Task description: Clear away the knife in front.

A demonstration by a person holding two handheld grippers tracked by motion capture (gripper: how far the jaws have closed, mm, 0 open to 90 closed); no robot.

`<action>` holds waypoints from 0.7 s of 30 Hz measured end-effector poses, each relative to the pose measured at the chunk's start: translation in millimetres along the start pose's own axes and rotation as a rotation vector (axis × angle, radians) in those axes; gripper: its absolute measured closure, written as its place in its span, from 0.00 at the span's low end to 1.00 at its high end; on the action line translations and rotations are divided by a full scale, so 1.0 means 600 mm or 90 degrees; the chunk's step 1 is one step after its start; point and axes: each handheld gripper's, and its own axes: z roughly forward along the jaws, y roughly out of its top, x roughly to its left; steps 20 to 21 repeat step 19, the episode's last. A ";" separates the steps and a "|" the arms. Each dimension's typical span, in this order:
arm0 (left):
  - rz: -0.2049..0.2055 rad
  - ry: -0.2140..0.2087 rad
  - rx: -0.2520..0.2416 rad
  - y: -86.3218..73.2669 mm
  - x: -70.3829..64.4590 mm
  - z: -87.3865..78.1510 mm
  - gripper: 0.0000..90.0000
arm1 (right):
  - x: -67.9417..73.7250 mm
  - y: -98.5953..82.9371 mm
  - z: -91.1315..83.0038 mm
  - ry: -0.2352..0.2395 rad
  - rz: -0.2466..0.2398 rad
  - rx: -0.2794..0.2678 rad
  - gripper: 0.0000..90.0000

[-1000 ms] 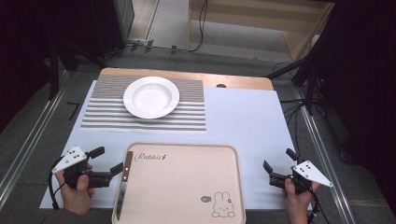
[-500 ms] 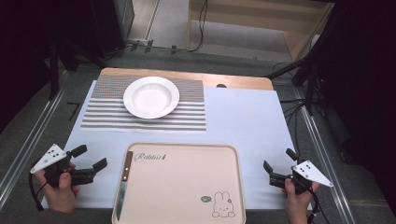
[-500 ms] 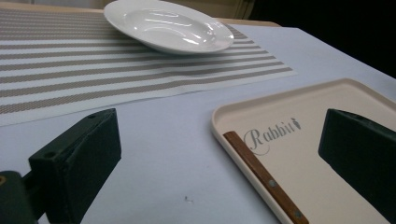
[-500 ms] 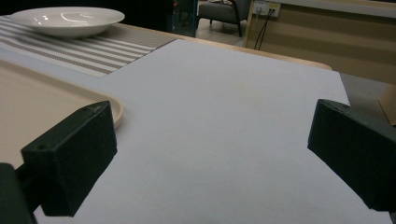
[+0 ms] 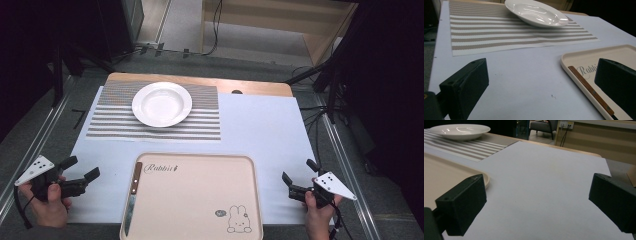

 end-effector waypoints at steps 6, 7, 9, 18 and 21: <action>0.017 -0.001 -0.003 -0.007 0.002 0.003 0.00 | 0.000 0.000 0.000 -0.001 0.002 0.000 0.00; 0.014 -0.006 -0.005 -0.010 0.003 0.006 0.00 | 0.000 0.000 0.000 0.000 0.002 0.000 0.00; 0.006 -0.004 -0.011 -0.014 0.005 0.007 0.00 | 0.000 0.000 0.000 -0.001 0.002 0.000 0.00; -0.001 -0.010 -0.021 -0.015 0.006 0.006 0.00 | 0.000 0.000 0.000 -0.003 0.005 0.002 0.00; -0.002 -0.010 -0.020 -0.015 0.007 0.006 0.00 | 0.000 0.000 0.000 -0.003 0.005 0.003 0.00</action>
